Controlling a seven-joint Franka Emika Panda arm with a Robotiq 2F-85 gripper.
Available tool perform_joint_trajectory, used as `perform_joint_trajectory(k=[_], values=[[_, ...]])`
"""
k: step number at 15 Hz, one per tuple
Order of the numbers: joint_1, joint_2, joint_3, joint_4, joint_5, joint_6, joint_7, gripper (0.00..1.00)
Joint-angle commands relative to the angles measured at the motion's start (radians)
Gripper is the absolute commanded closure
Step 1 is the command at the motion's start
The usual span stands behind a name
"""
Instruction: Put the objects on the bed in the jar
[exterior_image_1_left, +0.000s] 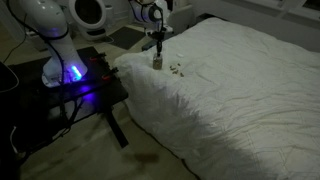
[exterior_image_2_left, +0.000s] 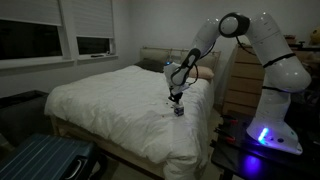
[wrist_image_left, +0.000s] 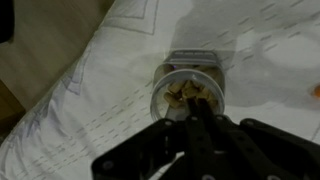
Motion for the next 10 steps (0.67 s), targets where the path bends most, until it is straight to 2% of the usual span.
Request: perform_joint_trajectory(k=[1, 10], values=[[-0.001, -0.009, -0.004, 0.000, 0.008, -0.005, -0.026, 1.00], [-0.020, -0.075, 0.001, -0.002, 0.025, -0.052, -0.049, 1.00]])
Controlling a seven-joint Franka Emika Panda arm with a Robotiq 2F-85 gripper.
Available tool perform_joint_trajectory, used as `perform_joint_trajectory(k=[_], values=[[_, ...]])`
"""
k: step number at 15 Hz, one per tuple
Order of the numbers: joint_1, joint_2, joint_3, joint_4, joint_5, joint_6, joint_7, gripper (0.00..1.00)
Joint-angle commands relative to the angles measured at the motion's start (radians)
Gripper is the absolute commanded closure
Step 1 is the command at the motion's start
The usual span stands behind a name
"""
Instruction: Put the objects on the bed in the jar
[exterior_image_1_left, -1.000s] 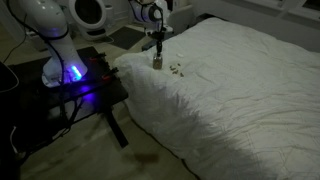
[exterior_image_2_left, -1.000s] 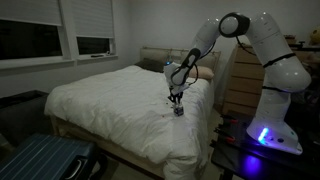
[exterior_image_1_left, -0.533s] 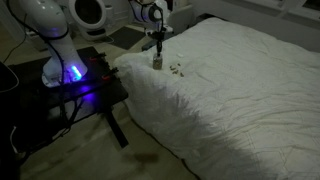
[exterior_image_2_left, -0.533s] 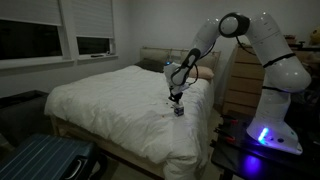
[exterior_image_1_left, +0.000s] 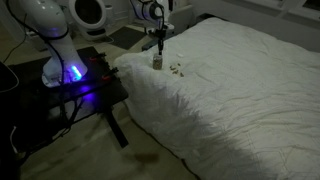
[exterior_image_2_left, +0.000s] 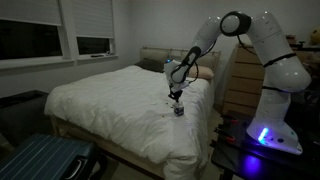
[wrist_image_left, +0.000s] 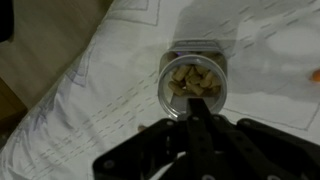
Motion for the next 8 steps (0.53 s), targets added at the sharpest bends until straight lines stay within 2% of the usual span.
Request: perform_joint_trajectory(k=[1, 8], values=[[-0.025, -0.058, 0.016, -0.007, 0.030, -0.046, -0.067, 1.00], [-0.013, -0.052, -0.057, 0.030, -0.004, -0.008, 0.044, 1.00]])
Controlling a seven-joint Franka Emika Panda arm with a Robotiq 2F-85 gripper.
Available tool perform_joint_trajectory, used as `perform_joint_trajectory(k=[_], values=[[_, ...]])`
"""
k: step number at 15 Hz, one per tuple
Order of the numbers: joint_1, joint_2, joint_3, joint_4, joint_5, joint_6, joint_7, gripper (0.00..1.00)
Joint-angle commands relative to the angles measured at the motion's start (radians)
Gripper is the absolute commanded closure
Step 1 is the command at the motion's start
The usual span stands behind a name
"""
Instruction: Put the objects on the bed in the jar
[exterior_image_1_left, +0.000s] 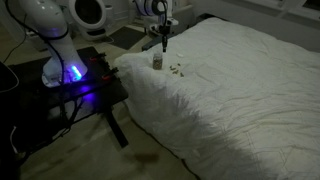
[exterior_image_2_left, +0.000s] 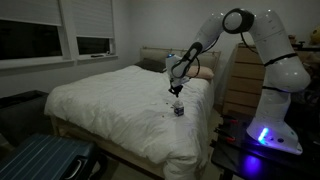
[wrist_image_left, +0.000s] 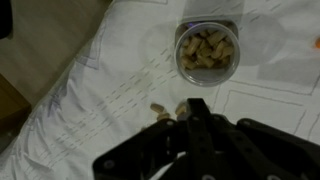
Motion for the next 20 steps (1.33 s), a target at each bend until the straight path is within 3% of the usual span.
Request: perform_joint_trajectory(k=[1, 2, 4, 12, 14, 20], values=[[-0.001, 0.002, -0.037, 0.019, -0.015, 0.018, 0.073, 1.00], [-0.002, 0.010, -0.046, 0.024, -0.021, 0.031, 0.085, 0.74], [-0.008, 0.029, -0.061, 0.033, -0.026, 0.059, 0.106, 0.66], [-0.052, 0.156, -0.064, 0.087, 0.030, 0.191, 0.074, 0.05], [-0.059, 0.188, -0.055, 0.107, 0.055, 0.214, 0.061, 0.00], [-0.072, 0.284, -0.028, 0.188, 0.139, 0.230, 0.029, 0.00]])
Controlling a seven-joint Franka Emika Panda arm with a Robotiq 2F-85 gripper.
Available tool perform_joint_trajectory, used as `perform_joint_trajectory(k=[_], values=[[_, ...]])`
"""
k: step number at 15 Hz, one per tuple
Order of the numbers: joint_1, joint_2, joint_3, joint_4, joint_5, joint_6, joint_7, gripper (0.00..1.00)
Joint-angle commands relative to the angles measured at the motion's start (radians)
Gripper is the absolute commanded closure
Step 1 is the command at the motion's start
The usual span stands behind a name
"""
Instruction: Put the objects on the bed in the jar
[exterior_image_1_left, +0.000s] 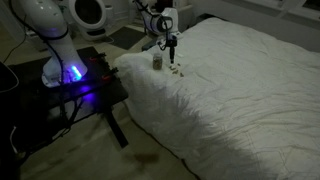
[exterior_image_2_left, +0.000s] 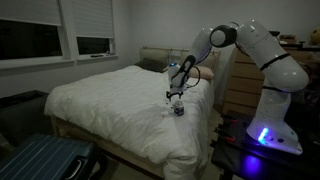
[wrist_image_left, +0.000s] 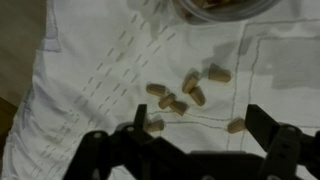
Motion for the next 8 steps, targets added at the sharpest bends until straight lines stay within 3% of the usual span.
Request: perform_joint_trajectory(k=[1, 8], values=[[-0.023, 0.056, 0.025, 0.065, 0.058, -0.003, -0.046, 0.00], [-0.046, 0.114, 0.037, 0.112, 0.127, -0.008, -0.089, 0.00]])
